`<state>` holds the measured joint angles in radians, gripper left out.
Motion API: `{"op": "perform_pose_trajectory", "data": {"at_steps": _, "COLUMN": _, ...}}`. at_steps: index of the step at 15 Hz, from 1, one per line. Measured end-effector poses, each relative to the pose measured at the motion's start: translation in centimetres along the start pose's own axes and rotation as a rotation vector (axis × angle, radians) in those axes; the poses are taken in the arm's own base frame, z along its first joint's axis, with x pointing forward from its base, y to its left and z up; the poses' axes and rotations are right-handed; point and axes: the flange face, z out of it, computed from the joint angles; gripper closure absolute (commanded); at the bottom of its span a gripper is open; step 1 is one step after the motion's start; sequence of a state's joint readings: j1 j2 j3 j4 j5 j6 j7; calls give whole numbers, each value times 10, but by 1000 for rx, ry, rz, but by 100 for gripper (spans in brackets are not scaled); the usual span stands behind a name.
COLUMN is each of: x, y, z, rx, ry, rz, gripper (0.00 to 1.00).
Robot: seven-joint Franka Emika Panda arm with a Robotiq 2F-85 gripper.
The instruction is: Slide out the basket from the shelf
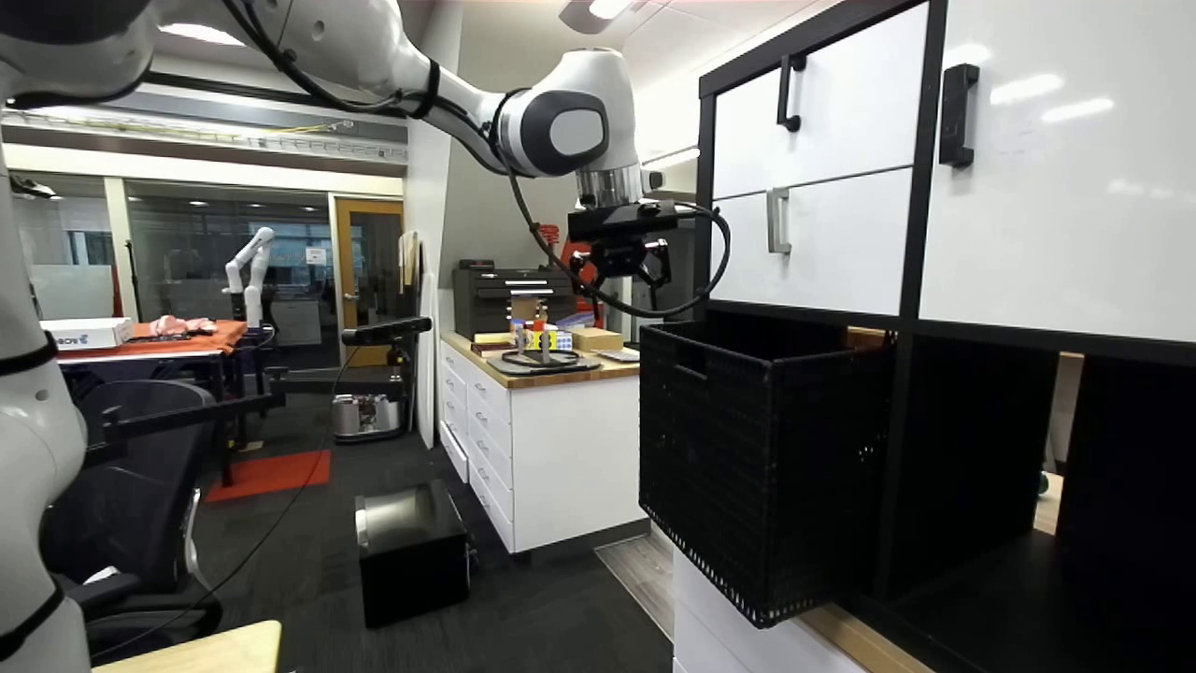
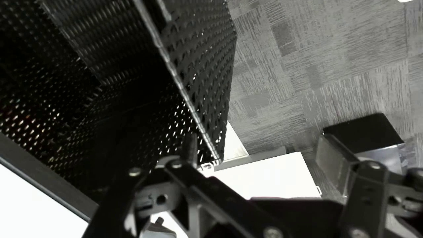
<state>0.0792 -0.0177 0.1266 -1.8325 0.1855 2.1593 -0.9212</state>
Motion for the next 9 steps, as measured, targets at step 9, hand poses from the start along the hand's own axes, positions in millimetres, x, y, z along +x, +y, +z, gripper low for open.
{"op": "perform_pose_trajectory", "data": {"at_steps": 9, "x": -19, "y": 27, "z": -59, "rx": 22, "ry": -95, "rz": 469, "gripper": 0}}
